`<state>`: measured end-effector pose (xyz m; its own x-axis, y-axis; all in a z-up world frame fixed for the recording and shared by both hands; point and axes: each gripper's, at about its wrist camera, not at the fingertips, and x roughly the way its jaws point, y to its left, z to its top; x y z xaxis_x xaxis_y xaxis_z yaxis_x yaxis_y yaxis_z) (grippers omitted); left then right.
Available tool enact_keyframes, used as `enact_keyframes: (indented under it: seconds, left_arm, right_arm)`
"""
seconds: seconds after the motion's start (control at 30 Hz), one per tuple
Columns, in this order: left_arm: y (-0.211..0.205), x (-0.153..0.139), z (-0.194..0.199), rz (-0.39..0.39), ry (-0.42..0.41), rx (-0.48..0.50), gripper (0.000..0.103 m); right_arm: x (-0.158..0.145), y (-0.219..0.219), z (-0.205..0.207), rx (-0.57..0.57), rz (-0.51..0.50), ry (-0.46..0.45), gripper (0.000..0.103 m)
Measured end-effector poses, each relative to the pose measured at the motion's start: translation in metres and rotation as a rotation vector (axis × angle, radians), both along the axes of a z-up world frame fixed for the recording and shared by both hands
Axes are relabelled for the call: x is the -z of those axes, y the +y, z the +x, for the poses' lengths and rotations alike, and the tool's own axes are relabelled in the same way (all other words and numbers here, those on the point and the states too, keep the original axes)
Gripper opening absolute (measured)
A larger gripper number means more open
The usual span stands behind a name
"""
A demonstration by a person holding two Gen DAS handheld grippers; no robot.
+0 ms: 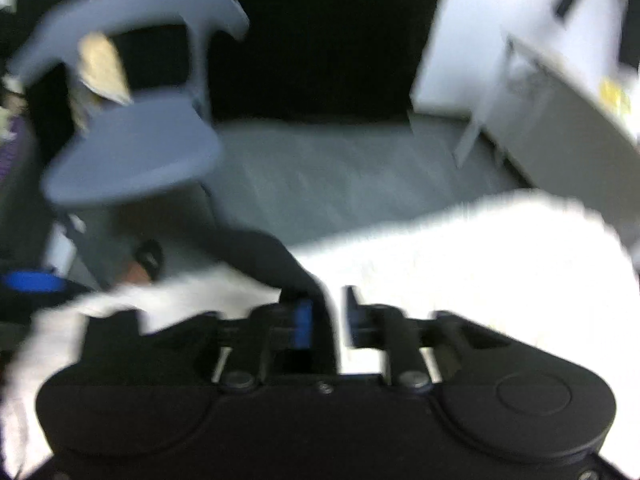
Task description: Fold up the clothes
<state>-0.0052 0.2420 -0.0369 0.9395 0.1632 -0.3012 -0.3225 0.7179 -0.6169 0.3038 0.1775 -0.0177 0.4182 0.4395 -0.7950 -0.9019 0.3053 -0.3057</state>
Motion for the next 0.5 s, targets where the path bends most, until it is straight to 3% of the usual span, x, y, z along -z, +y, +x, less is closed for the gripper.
enact_keyframes:
  seconds: [0.07,0.17,0.33,0.4,0.5]
  left_arm:
    - [0.0,0.0,-0.001,-0.001,0.003,-0.004,0.103]
    - [0.001,0.001,-0.004,-0.011,0.0,-0.007,0.103]
    - [0.002,0.001,-0.005,-0.028,-0.021,-0.009,0.103]
    - [0.003,0.001,-0.006,-0.032,-0.028,-0.013,0.103]
    - [0.003,0.0,-0.008,-0.037,-0.036,-0.018,0.103]
  right_arm:
    - [0.022,0.007,0.007,0.122,-0.053,-0.077,0.044]
    - [0.017,-0.008,0.0,0.228,0.058,-0.106,0.046]
    - [-0.013,-0.055,-0.035,0.208,0.219,-0.15,0.056]
    - [-0.017,-0.047,-0.04,0.183,0.237,-0.153,0.063]
    - [-0.002,-0.027,-0.056,0.127,0.265,-0.176,0.064]
